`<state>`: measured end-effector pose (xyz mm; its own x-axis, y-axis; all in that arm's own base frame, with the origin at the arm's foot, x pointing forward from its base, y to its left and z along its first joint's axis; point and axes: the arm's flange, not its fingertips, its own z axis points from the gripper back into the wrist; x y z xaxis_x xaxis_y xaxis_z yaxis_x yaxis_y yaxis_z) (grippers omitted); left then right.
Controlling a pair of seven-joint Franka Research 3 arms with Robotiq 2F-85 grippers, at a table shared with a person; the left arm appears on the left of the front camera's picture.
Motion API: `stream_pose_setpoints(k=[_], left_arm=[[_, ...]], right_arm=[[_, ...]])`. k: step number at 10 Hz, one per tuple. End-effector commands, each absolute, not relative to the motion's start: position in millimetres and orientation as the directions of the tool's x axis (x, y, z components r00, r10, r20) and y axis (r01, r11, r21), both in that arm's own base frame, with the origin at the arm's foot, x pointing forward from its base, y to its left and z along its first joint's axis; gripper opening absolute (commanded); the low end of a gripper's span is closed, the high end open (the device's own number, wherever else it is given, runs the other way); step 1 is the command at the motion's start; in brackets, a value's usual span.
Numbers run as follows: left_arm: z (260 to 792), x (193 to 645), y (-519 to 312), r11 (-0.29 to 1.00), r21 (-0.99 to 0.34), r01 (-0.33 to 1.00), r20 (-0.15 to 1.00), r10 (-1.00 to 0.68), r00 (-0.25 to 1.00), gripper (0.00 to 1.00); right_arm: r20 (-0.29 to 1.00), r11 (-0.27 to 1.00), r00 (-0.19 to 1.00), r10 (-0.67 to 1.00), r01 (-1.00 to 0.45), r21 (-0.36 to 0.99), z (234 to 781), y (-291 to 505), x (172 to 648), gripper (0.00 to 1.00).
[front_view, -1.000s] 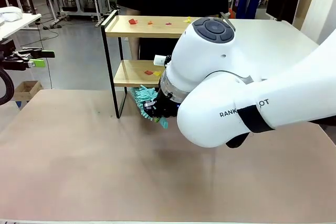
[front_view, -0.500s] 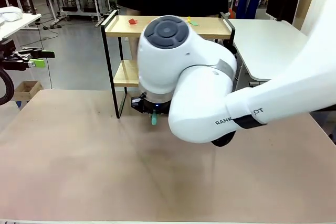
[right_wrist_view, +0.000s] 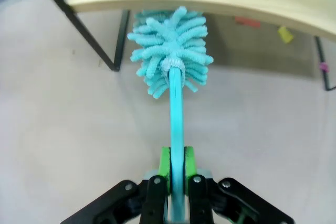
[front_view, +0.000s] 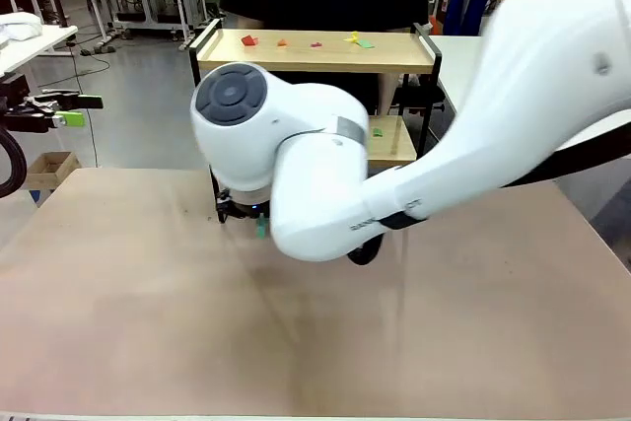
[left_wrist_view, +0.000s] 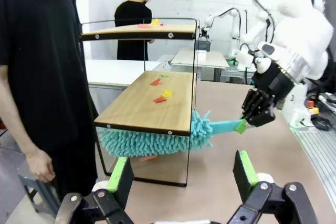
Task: Clean the shelf.
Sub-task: Clean the specific section of the Shelf indicated by the human with the Duster.
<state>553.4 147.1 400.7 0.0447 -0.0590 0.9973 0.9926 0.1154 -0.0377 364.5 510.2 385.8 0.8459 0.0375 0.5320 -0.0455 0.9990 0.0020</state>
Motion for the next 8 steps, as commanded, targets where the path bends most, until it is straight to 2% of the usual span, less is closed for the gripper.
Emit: stream_pose_setpoints(k=[1, 8], left_arm=[[405, 552, 147, 0.117, -0.03, 0.993, 0.998, -0.059, 0.037, 1.0], [405, 552, 147, 0.117, -0.03, 0.993, 0.998, -0.059, 0.037, 1.0]], right_arm=[[0.565, 1.0, 0.825, -0.003, -0.015, 0.027, 385, 540, 372, 0.13], [0.546, 0.998, 0.836, -0.059, 0.03, 0.062, 366, 569, 382, 0.13]])
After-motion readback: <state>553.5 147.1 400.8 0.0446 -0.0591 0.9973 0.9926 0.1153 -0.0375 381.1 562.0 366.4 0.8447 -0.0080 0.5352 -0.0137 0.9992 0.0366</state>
